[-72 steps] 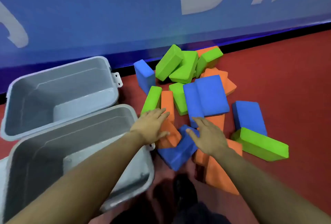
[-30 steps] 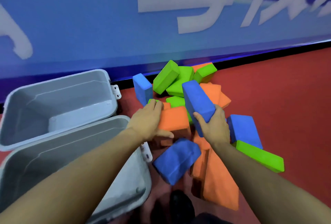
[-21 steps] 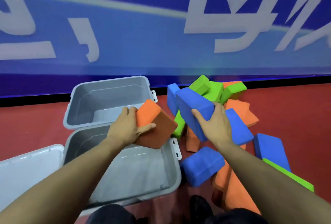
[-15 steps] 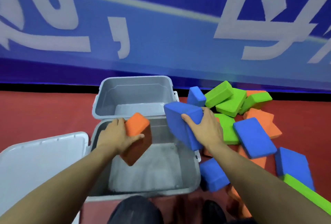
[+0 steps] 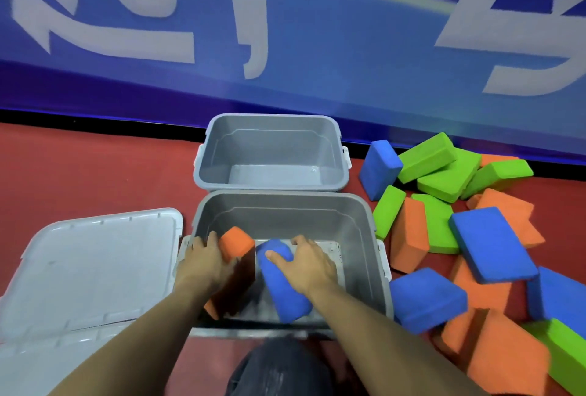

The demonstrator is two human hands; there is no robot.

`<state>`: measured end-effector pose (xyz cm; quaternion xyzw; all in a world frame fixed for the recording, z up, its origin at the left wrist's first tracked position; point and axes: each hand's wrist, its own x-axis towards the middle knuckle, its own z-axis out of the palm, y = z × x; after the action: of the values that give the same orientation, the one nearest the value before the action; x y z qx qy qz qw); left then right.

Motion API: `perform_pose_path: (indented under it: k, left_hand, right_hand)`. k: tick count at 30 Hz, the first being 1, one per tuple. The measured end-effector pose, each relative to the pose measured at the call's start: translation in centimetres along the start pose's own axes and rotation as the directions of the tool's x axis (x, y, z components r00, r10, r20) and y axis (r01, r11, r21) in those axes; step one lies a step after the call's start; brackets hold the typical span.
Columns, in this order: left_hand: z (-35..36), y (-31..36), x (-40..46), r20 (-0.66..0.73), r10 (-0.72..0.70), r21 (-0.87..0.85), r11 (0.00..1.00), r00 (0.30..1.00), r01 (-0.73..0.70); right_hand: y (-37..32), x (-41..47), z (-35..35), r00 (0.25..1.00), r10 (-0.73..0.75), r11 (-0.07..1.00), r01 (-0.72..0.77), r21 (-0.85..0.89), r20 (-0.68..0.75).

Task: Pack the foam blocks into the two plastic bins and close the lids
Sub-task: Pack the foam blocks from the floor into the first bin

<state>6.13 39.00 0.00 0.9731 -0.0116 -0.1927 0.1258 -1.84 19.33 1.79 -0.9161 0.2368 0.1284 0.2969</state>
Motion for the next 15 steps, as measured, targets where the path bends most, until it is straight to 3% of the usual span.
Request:
perform_pose_path:
  k: [7, 15]
  left_hand:
    - [0.4, 2.3, 0.1, -0.061, 0.164, 0.124, 0.98, 0.985, -0.156]
    - [2.9, 13.5, -1.9, -0.009, 0.416, 0.114, 0.904, 0.909, -0.413]
  right_hand:
    - [1.7, 0.8, -1.8, 0.997, -0.073, 0.993, 0.071, -0.099, -0.016]
    - [11.6, 0.2, -9.1, 0.994, -0.096, 0.953, 0.075, -0.292, -0.058]
